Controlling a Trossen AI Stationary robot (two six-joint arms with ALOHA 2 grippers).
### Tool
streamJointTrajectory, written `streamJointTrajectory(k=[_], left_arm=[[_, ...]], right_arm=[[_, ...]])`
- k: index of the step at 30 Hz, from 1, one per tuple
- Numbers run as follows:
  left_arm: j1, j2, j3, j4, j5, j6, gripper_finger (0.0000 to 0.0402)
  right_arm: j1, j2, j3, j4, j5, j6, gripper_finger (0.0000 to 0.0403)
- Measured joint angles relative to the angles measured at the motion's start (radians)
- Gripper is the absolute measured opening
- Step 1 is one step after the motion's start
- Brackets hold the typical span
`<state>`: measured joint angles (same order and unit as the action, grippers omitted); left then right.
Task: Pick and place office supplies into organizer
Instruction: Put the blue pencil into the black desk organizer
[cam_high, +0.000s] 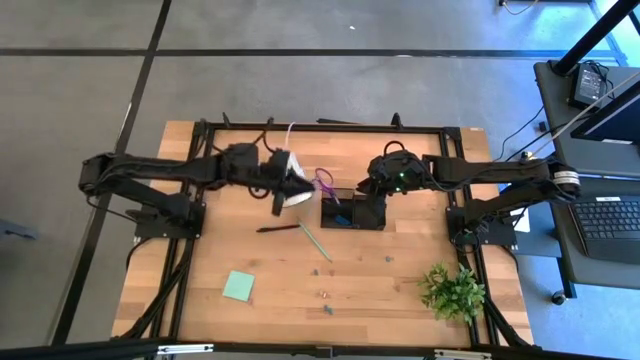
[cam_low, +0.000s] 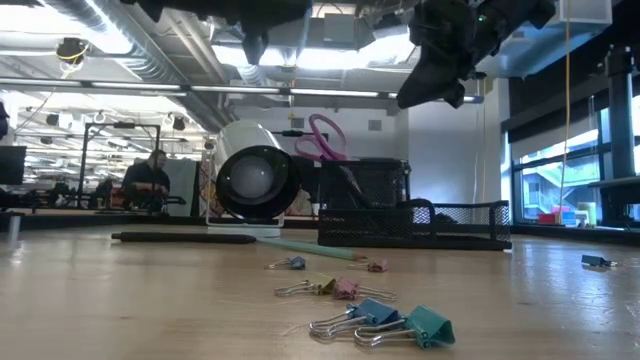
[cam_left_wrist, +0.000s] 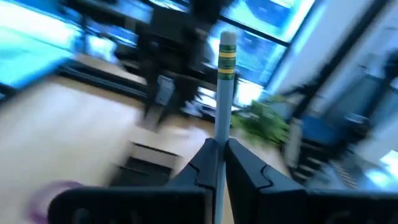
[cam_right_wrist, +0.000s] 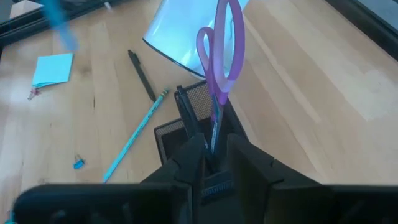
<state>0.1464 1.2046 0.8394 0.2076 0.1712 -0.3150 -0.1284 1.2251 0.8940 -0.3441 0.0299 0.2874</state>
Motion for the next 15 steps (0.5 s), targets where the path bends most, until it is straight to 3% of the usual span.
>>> streamJointTrajectory(k=[8, 15], left_arm=[[0.034, 0.1, 0.0, 0.294, -0.128, 0.041, 0.0013], [0.033, 0.27, 0.0, 0.501, -0.124, 0.049, 0.0013]], right_arm=[[0.0, -0.05, 0.047, -0.102, 0.002, 0.023, 0.0075], [0.0, -0.073, 0.056, -0.122, 0.003, 0.023, 0.0075]])
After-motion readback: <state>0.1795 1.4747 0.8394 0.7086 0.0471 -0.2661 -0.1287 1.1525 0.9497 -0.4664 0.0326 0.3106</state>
